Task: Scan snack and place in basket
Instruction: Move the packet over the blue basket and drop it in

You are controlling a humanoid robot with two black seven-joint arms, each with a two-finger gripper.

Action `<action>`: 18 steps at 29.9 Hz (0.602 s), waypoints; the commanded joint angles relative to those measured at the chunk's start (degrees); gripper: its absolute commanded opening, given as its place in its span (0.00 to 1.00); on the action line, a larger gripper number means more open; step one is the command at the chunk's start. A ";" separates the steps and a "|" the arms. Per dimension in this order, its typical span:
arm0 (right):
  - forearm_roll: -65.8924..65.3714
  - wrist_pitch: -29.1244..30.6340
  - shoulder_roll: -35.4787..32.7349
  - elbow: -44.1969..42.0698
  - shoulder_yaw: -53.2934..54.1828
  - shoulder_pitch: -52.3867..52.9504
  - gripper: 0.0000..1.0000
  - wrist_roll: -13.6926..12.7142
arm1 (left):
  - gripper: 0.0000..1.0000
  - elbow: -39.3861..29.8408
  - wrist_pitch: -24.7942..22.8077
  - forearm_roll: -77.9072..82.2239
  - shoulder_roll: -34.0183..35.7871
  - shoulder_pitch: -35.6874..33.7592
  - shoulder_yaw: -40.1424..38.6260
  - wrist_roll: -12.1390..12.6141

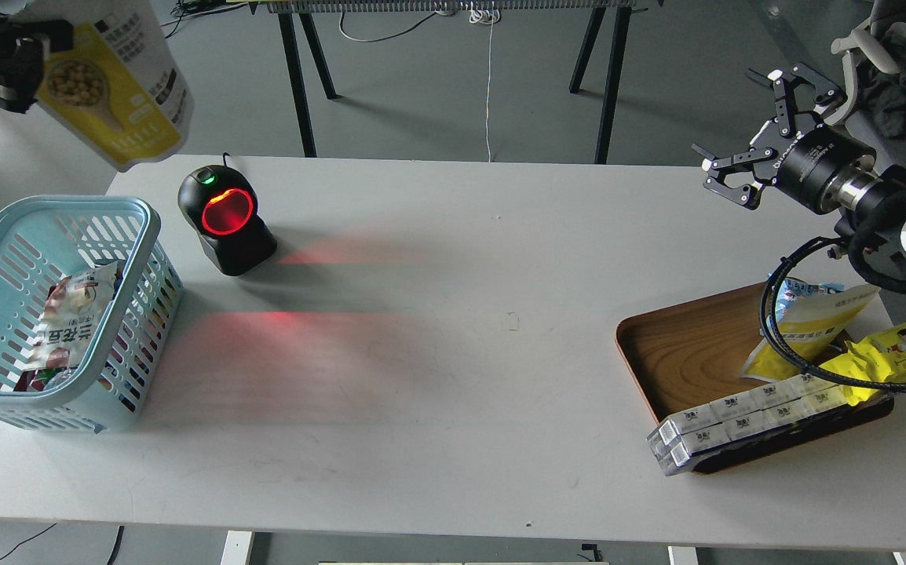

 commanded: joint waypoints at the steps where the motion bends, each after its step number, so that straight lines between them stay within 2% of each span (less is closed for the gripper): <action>1: 0.00 0.00 0.01 -0.08 0.07 0.00 1.00 0.08 | 0.01 3.39 0.00 -0.04 3.49 0.19 3.97 -3.14; 8: 0.00 0.00 0.01 -0.16 0.07 0.35 1.00 0.08 | 0.02 4.10 0.00 0.31 8.59 0.10 19.43 -5.17; 18: 0.00 0.00 0.27 -0.16 -0.02 0.35 1.00 0.08 | 0.02 6.47 0.00 0.49 8.15 0.19 31.39 -5.09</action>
